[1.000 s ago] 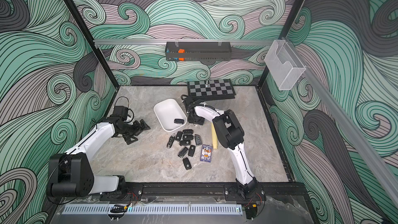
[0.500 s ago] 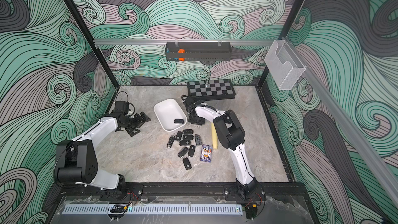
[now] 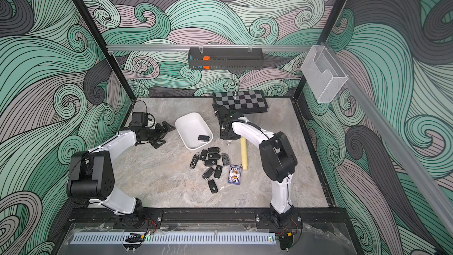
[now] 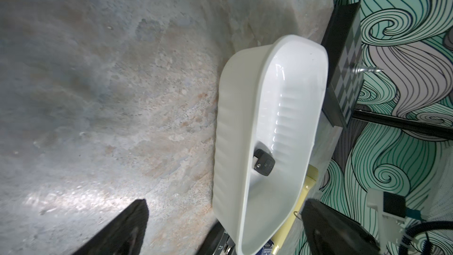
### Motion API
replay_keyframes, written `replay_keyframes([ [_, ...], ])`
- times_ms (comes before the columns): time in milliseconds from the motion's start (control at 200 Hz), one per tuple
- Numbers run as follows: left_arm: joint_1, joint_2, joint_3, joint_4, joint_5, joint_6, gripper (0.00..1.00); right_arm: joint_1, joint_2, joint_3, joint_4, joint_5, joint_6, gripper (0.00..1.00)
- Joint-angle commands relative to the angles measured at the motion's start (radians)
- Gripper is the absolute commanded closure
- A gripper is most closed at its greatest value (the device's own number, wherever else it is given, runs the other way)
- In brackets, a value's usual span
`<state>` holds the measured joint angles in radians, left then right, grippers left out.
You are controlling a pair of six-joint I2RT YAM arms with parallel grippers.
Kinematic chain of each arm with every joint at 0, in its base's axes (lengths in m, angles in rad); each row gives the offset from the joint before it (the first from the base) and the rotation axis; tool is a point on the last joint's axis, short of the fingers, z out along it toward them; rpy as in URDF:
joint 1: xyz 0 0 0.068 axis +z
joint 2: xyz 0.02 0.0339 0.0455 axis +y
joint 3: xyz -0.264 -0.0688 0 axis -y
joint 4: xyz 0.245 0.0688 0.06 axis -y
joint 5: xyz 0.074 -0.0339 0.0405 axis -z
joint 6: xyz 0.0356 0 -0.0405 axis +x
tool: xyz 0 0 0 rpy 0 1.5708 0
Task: Place the car key into the storage box
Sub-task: Pick up the car key from the center of the board, then move the storage box to the center of the board.
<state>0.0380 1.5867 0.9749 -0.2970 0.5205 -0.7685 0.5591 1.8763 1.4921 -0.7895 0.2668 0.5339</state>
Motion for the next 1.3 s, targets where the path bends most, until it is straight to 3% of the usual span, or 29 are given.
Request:
replay_keyframes([
  [0, 0.001, 0.038, 0.018, 0.077, 0.072, -0.017, 0.01, -0.004, -0.082, -0.034, 0.009, -0.042, -0.058, 0.7],
  [370, -0.072, 0.176, 0.097, 0.154, 0.12, -0.029, 0.02, -0.004, -0.228, -0.103, 0.049, -0.144, -0.136, 0.7],
  [776, -0.203, 0.268, 0.184, 0.192, 0.114, -0.043, 0.02, -0.005, -0.28, -0.181, 0.101, -0.185, -0.148, 0.69],
  [1101, -0.29, 0.331, 0.276, 0.221, 0.105, -0.094, 0.02, -0.002, -0.242, -0.17, 0.174, -0.284, -0.136, 0.68],
  [1296, -0.286, 0.292, 0.267, 0.203, 0.108, -0.093, 0.02, 0.009, -0.162, -0.092, 0.189, -0.328, -0.135, 0.68],
])
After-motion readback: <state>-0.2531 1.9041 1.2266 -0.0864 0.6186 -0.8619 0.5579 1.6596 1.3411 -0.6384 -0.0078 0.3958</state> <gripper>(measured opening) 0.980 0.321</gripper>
